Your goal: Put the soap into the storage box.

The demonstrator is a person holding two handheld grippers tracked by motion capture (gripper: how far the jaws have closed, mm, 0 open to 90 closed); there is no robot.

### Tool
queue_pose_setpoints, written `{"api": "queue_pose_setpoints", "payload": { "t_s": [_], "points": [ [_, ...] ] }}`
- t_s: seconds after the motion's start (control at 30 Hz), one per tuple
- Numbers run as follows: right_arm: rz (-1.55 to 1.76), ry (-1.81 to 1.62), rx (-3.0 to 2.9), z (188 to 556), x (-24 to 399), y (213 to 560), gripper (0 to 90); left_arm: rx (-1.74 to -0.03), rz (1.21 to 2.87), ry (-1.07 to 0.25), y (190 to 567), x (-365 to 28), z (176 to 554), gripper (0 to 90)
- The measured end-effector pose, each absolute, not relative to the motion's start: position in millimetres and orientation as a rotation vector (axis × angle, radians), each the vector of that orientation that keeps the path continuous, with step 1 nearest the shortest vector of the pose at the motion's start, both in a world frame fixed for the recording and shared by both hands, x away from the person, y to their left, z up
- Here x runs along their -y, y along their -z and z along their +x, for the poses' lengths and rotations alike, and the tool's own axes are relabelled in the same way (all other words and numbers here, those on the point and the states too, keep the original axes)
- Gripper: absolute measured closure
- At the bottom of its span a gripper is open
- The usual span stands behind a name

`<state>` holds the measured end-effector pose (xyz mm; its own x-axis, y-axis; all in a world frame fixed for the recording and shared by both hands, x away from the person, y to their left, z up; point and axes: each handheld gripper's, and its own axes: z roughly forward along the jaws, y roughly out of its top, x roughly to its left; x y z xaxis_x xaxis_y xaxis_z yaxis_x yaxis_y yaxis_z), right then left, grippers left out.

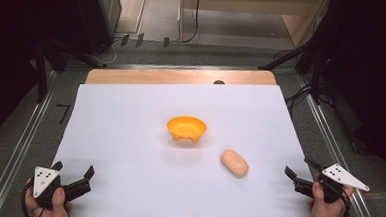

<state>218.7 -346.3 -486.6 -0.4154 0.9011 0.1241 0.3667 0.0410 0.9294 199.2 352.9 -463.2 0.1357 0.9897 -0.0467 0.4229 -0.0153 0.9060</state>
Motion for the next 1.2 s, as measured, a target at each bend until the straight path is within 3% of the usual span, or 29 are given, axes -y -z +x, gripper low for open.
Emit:
{"api": "queue_pose_setpoints", "payload": {
  "t_s": [0.23, 0.63, 1.2],
  "points": [
    [1.23, -1.312, -1.887, 219.0, 340.5, 481.7, 18.9, -1.414, 1.572, -0.852, 463.2, -352.8, 199.1, 0.0],
    [1.137, -1.074, -2.155, 228.5, 323.4, 470.7, 18.7, -1.417, 1.577, -0.854, 463.2, -351.9, 199.6, 0.0],
    [1.14, -0.855, -2.533, 275.4, 295.9, 451.5, 22.1, -1.418, 1.578, -0.854, 463.3, -351.8, 199.8, 0.0]
  ]
}}
